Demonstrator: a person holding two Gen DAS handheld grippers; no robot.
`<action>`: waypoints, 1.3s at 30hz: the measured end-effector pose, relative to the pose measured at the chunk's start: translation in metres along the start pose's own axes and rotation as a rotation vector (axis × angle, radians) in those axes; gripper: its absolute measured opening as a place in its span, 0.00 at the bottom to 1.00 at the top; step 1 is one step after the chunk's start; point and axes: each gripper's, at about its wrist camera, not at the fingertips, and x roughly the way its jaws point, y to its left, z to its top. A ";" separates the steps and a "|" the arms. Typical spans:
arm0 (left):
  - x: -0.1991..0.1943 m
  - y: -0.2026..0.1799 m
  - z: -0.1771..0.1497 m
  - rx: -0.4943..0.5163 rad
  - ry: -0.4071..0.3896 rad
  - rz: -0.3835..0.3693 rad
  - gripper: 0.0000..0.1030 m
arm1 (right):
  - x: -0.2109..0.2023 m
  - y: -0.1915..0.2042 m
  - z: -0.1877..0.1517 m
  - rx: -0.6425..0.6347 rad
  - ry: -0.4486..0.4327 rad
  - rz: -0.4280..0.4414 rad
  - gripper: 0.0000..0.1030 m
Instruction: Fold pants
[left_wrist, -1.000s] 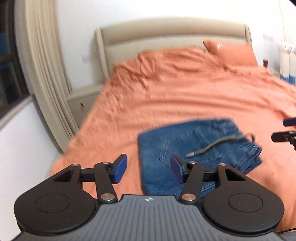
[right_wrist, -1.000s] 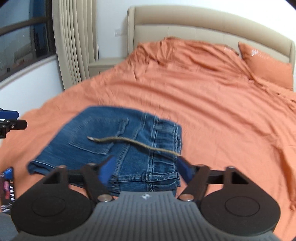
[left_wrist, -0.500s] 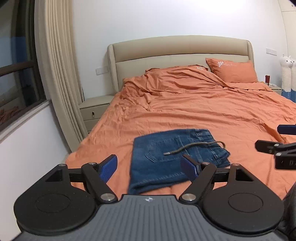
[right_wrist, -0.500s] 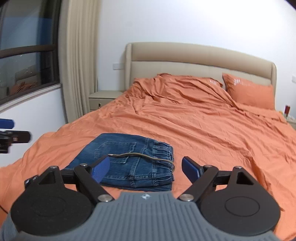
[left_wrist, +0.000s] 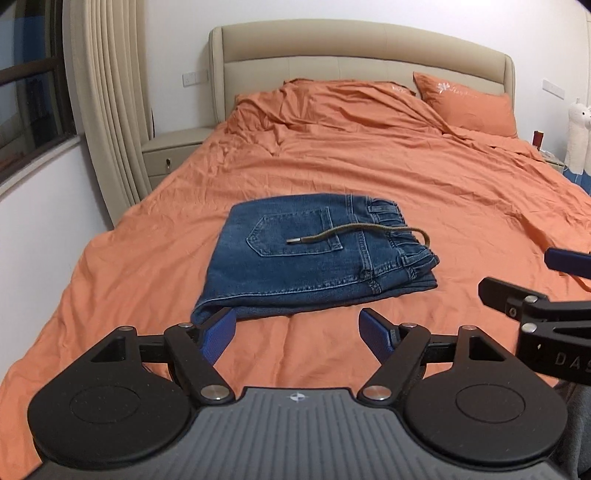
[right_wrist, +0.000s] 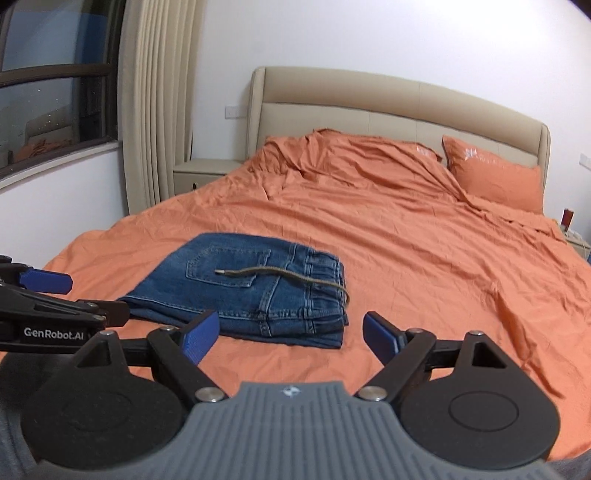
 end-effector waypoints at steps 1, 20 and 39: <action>0.002 -0.002 -0.002 0.002 0.005 0.004 0.86 | 0.005 0.000 -0.001 0.007 0.011 -0.002 0.79; 0.023 0.000 -0.007 0.012 0.054 0.005 0.84 | 0.042 0.001 -0.018 0.056 0.078 -0.026 0.79; 0.019 -0.001 -0.006 0.014 0.048 0.009 0.83 | 0.030 0.004 -0.018 0.037 0.056 -0.030 0.79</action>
